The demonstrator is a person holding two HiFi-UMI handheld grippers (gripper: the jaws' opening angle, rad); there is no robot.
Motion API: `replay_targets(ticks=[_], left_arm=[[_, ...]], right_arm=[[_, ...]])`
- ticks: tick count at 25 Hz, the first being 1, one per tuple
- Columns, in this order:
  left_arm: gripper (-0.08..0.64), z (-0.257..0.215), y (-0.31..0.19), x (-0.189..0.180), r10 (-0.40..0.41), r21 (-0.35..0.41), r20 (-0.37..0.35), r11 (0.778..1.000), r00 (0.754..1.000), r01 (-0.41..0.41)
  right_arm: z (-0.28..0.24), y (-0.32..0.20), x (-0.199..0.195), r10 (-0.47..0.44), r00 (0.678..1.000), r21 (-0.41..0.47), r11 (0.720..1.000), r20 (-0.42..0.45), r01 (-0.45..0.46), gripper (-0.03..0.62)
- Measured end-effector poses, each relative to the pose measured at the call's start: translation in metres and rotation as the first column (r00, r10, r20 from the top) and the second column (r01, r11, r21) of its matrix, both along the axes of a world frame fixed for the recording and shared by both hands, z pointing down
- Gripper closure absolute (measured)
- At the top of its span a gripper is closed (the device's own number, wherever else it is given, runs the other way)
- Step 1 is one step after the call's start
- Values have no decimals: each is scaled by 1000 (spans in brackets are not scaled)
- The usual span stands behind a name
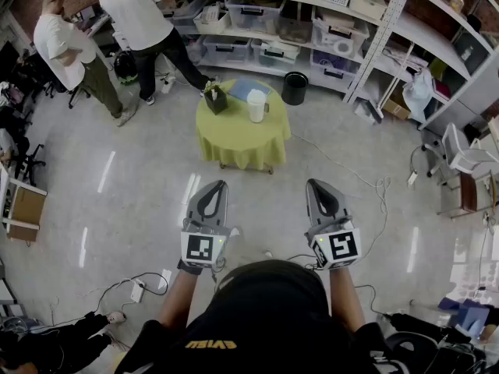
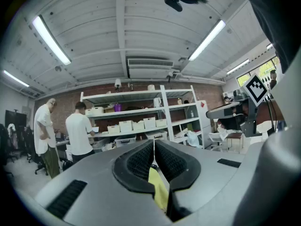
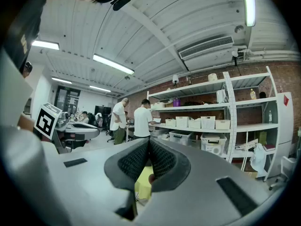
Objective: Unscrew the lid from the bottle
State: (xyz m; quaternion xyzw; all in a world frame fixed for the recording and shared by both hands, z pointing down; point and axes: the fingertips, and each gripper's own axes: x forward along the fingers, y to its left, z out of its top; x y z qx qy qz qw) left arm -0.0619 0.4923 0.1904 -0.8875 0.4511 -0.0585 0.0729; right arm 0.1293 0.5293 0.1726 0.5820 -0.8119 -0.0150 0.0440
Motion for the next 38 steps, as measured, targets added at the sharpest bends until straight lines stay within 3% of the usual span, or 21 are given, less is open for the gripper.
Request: replay_targets(ticks=[3,22,25,29,31,38], left_arm=[[540,9,0,1,14,-15,35,1000,999,-14],[540,17,9,16,31,-26,83,999,996,-29],[540,15,6,17,28,-27,74,999,997,-26],[540,7,4,22,22,-1,42,1000,999,-22],[538,7,3,24,23,-3,59,1000,998,-23],[532,6,2,24,16,-7,51,1000,999,-15]], right_arm=[[-4,-5,0,0,1000,16,1000,4,0,592],[5,2,23,58,998,20,998,28,-58,584],[5,0,26,59,998,12,998,30,-59,463],[3,-1,32,63,998,15,998,32,-63,358],[4,-1,35,60,997,12,998,38,-60,313],[9,-4,35,42,998,-8,999,49,-42,259]])
